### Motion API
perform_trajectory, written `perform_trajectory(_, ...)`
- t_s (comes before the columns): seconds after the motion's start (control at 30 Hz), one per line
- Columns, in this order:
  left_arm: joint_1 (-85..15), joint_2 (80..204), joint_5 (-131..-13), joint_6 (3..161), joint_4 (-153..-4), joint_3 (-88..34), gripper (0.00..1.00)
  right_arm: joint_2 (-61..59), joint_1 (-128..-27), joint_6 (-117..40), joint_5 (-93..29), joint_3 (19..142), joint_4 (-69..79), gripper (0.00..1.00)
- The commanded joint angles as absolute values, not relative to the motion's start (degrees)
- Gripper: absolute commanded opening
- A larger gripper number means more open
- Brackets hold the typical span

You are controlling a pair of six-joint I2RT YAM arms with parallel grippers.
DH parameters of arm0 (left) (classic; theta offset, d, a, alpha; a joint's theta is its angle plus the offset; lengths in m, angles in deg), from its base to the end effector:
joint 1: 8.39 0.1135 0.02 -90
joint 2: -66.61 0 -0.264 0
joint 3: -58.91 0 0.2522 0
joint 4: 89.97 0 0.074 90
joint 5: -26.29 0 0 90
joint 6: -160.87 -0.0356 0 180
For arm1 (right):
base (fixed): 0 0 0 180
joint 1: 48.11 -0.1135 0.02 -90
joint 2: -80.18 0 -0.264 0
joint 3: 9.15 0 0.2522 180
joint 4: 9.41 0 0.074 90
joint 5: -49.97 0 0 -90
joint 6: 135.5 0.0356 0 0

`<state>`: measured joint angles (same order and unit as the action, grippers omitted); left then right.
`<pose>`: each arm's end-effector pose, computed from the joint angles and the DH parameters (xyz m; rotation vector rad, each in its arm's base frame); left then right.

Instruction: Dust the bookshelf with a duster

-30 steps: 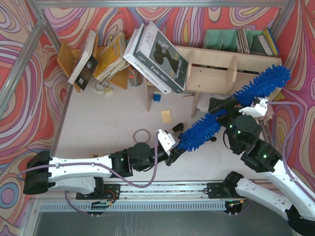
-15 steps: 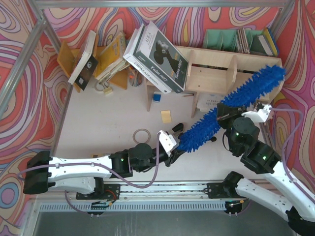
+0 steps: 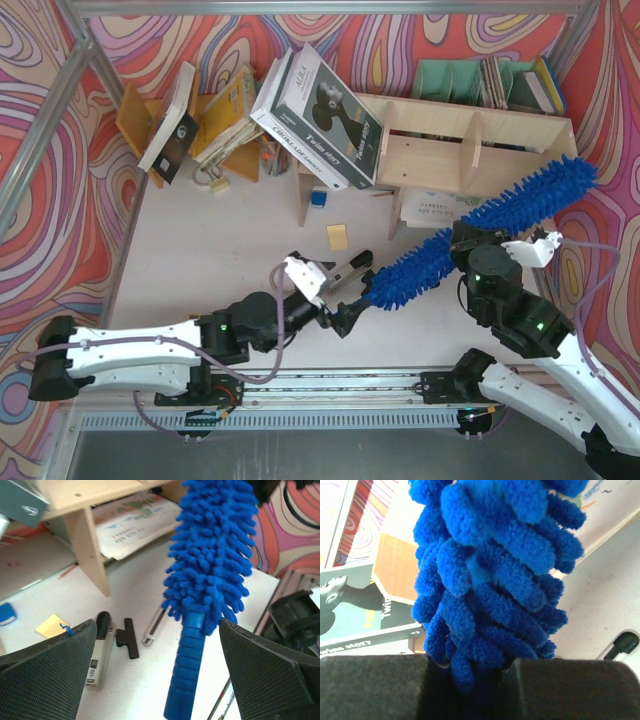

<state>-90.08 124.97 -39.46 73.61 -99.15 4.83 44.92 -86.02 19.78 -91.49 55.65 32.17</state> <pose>0.0490 -0.2345 0.3285 0.6894 1.3947 -0.8678 0.1101 0.0505 0.3702 0.9925 1.4180 0.5398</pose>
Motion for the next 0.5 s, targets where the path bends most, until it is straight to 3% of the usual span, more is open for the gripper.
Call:
perform_trajectory(0.0,-90.1,119.1,-30.5,71.1,-97.0,6.8,0.98,45.7,-85.9,28.4,-95.9,56.8,37.4,0.0)
perform_trajectory(0.47,-90.0,91.1,3.5,61.0,-92.6,9.4,0.99,47.3,-85.9,54.5,-93.6,50.5,49.4,0.0)
